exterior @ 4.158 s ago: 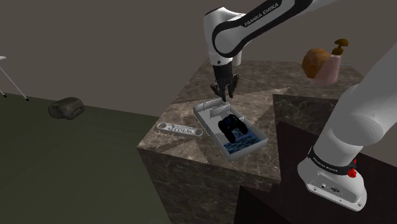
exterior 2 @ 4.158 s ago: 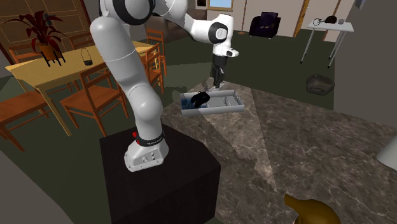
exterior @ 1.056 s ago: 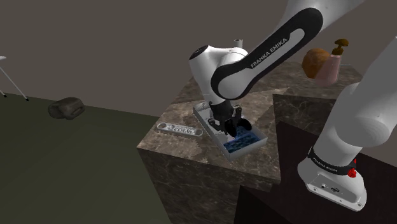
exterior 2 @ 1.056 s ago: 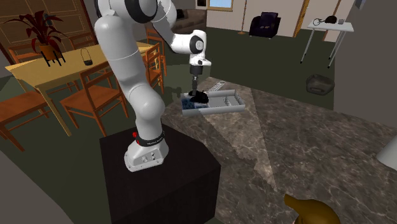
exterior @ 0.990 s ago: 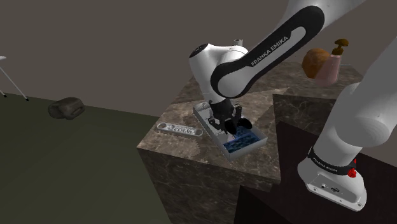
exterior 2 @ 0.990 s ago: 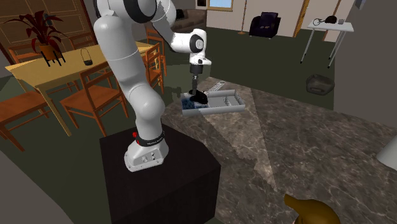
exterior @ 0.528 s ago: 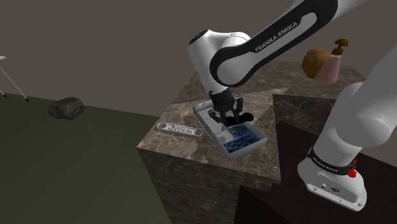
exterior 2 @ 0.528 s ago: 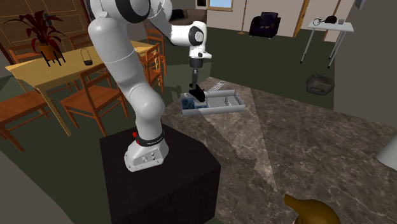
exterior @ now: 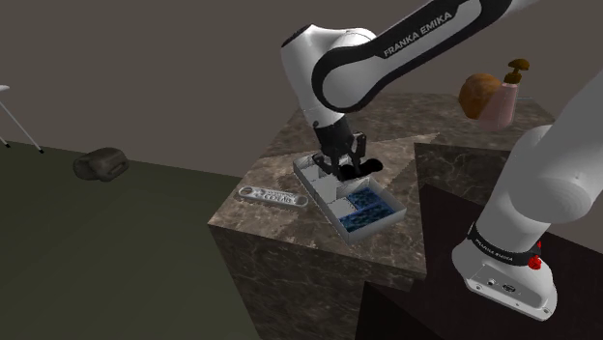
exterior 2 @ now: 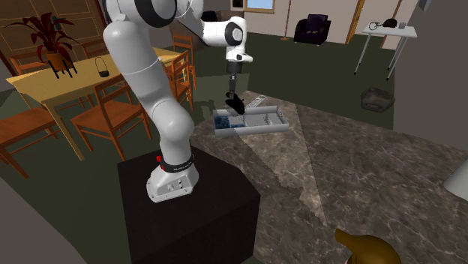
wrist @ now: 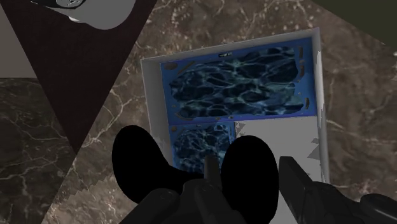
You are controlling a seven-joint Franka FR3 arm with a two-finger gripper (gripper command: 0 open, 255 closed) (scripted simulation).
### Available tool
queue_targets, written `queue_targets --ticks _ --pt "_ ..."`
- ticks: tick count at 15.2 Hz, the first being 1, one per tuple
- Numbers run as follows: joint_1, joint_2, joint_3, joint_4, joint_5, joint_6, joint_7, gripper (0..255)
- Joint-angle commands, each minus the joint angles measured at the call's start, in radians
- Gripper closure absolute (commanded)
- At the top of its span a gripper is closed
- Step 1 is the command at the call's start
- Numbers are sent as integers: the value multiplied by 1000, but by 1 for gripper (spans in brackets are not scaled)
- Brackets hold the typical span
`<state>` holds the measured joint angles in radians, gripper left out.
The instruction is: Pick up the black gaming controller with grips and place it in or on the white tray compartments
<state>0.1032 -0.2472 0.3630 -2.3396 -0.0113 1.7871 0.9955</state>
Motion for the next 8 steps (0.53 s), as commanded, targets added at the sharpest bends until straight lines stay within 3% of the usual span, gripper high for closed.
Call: queue_targets --ticks 1,3,8 --pt "-22 57 -14 46 -32 10 -15 255" --pt "-47 133 -30 113 -71 16 -33 255" --pt "-47 165 -28 76 -82 83 -19 255"
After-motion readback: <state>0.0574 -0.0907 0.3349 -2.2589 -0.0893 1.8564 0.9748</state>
